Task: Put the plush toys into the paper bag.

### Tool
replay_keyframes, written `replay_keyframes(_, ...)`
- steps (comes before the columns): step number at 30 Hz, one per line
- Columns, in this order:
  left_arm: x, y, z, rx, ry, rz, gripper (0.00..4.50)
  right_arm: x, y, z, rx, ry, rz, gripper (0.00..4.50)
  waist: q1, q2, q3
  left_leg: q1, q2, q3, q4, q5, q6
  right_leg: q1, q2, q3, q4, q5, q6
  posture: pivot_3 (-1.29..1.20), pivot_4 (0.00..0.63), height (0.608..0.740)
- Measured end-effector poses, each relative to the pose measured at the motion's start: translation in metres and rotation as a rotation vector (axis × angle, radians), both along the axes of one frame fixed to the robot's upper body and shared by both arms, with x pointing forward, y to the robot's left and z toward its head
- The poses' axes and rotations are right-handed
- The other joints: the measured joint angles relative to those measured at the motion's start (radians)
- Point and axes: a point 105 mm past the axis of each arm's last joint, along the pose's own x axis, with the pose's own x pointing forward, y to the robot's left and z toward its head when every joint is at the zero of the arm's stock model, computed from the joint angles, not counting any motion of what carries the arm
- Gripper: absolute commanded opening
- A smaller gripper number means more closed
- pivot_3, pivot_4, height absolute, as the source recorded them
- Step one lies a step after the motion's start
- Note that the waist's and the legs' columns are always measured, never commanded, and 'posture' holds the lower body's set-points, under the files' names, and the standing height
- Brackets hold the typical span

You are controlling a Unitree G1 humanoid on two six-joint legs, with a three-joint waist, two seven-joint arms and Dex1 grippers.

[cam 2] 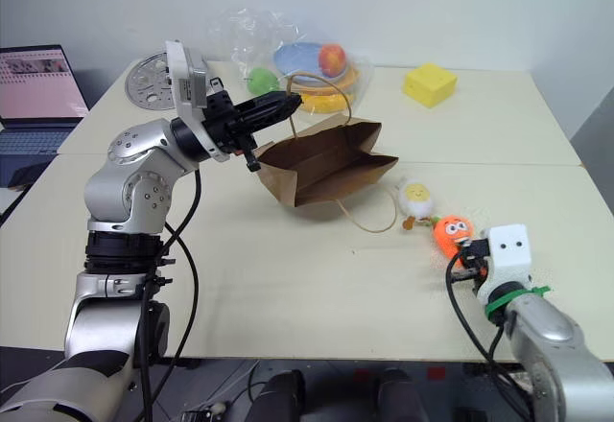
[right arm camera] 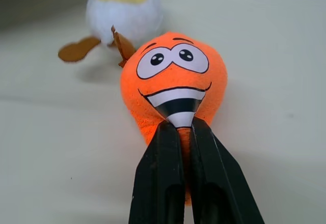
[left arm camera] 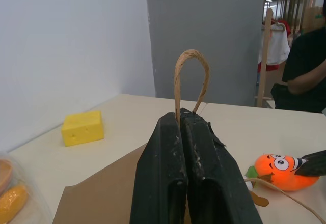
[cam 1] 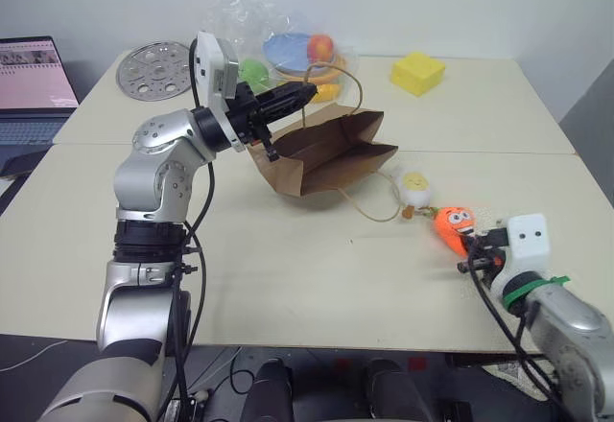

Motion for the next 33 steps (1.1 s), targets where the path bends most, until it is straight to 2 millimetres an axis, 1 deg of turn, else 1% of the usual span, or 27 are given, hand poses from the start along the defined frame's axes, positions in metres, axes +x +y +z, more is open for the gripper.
replay_keyframes(3, -0.001, 0.001, -0.001, 0.006, 0.0, -0.008, 0.0, -0.005, 0.005, 0.029, -0.005, -0.025, 0.196, 0.07, 0.001, 0.0, 0.0, 0.0, 0.0, 0.0, 0.0, 0.0, 0.0, 0.001, 0.0, 0.0, 0.0, 0.0, 0.0, 0.0, 0.15, 0.74)
replay_keyframes(5, -0.001, 0.001, -0.001, 0.009, 0.003, -0.012, 0.0, -0.009, 0.009, 0.056, 0.002, -0.061, 0.314, 0.07, 0.001, 0.0, 0.0, 0.001, 0.0, -0.001, 0.0, 0.0, 0.0, 0.001, 0.0, -0.001, 0.0, 0.0, 0.0, 0.0, 0.15, 0.74)
replay_keyframes(8, 0.0, 0.0, -0.004, 0.016, 0.007, -0.02, 0.0, -0.004, 0.023, 0.094, 0.044, -0.098, 0.472, 0.07, -0.005, -0.001, 0.0, 0.001, 0.0, 0.0, 0.0, 0.0, 0.0, 0.002, 0.0, 0.0, 0.0, 0.0, 0.0, 0.0, 0.15, 0.74)
replay_keyframes(9, 0.0, -0.001, -0.004, 0.017, 0.004, -0.024, 0.0, 0.0, 0.032, 0.103, 0.041, -0.112, 0.511, 0.07, -0.006, -0.001, 0.0, 0.002, 0.0, 0.0, 0.0, 0.0, 0.0, 0.002, 0.001, 0.0, 0.0, 0.0, 0.0, 0.0, 0.15, 0.74)
replay_keyframes(10, -0.001, -0.003, -0.004, 0.015, 0.001, -0.032, 0.0, 0.004, 0.04, 0.107, 0.039, -0.116, 0.544, 0.07, -0.005, -0.001, 0.0, 0.002, 0.0, 0.0, 0.0, 0.0, 0.0, 0.002, 0.001, 0.0, 0.0, 0.0, 0.0, 0.0, 0.15, 0.74)
replay_keyframes(11, -0.001, -0.005, -0.004, 0.015, -0.001, -0.039, 0.0, 0.007, 0.046, 0.108, 0.041, -0.112, 0.56, 0.07, -0.005, -0.001, 0.0, 0.002, 0.0, 0.0, 0.0, 0.0, 0.0, 0.002, 0.001, 0.0, 0.0, 0.0, 0.0, 0.0, 0.15, 0.74)
replay_keyframes(13, -0.001, -0.006, -0.004, 0.013, 0.001, -0.042, 0.0, 0.024, 0.065, 0.105, 0.061, -0.085, 0.587, 0.07, -0.006, -0.001, 0.001, 0.0, 0.0, 0.0, 0.0, 0.0, 0.0, 0.0, 0.0, 0.0, -0.001, 0.0, 0.0, 0.0, 0.15, 0.74)
replay_keyframes(14, -0.001, -0.009, -0.004, 0.013, 0.001, -0.051, 0.0, 0.028, 0.07, 0.102, 0.059, -0.068, 0.59, 0.07, -0.005, -0.001, 0.001, -0.001, 0.0, 0.0, 0.0, 0.0, 0.0, -0.001, 0.0, 0.0, -0.001, 0.0, 0.0, 0.0, 0.15, 0.74)
replay_keyframes(19, -0.002, -0.009, -0.004, 0.014, -0.001, -0.051, 0.0, 0.057, 0.093, 0.086, 0.011, -0.003, 0.572, 0.07, -0.002, -0.001, 0.001, -0.003, 0.0, -0.001, 0.0, 0.0, 0.0, -0.003, 0.0, -0.001, -0.001, 0.0, 0.0, 0.0, 0.15, 0.74)
replay_keyframes(22, -0.003, -0.01, -0.004, 0.015, -0.005, -0.056, 0.0, 0.067, 0.111, 0.083, 0.018, 0.006, 0.598, 0.07, -0.004, -0.001, 0.001, -0.004, 0.0, -0.001, 0.0, 0.0, 0.0, -0.004, 0.0, -0.001, -0.001, 0.0, 0.0, 0.0, 0.15, 0.74)
replay_keyframes(25, -0.003, -0.01, -0.003, 0.015, -0.008, -0.057, 0.0, 0.074, 0.121, 0.084, 0.015, -0.003, 0.608, 0.07, -0.002, -0.001, 0.001, -0.004, 0.0, -0.001, 0.0, 0.0, 0.0, -0.004, 0.0, -0.002, -0.001, 0.0, 0.0, 0.0, 0.15, 0.74)
replay_keyframes(27, -0.003, -0.01, -0.003, 0.016, -0.008, -0.055, 0.0, 0.083, 0.128, 0.082, 0.02, -0.005, 0.599, 0.07, -0.005, -0.001, 0.001, -0.004, 0.0, -0.001, 0.0, 0.0, 0.0, -0.004, 0.0, -0.001, 0.0, 0.0, 0.0, 0.0, 0.15, 0.74)
replay_keyframes(28, -0.003, -0.009, -0.004, 0.017, -0.006, -0.051, 0.0, 0.091, 0.139, 0.081, 0.028, -0.005, 0.604, 0.07, -0.008, -0.001, 0.001, -0.003, 0.0, -0.001, 0.0, 0.0, 0.0, -0.004, 0.0, -0.001, 0.0, 0.0, 0.0, 0.0, 0.15, 0.74)
replay_keyframes(30, -0.005, -0.012, -0.003, 0.013, -0.009, -0.061, 0.0, 0.101, 0.164, 0.079, 0.026, -0.01, 0.633, 0.07, -0.018, 0.0, 0.001, -0.003, 0.0, -0.001, 0.0, 0.0, 0.001, -0.004, 0.0, -0.001, 0.002, 0.0, -0.001, 0.0, 0.15, 0.74)
replay_keyframes(32, -0.005, -0.015, -0.003, 0.014, -0.011, -0.068, 0.0, 0.104, 0.183, 0.076, 0.025, -0.008, 0.666, 0.07, -0.021, 0.0, 0.001, -0.003, 0.001, -0.002, 0.0, 0.0, 0.001, -0.005, 0.001, -0.002, 0.002, 0.0, -0.001, 0.0, 0.15, 0.74)
replay_keyframes(33, -0.005, -0.015, -0.003, 0.013, -0.011, -0.066, 0.0, 0.107, 0.188, 0.074, 0.035, -0.004, 0.668, 0.07, -0.023, -0.001, 0.001, -0.003, 0.001, -0.002, 0.0, 0.0, 0.001, -0.004, 0.0, -0.002, 0.001, 0.0, -0.001, 0.0, 0.15, 0.74)
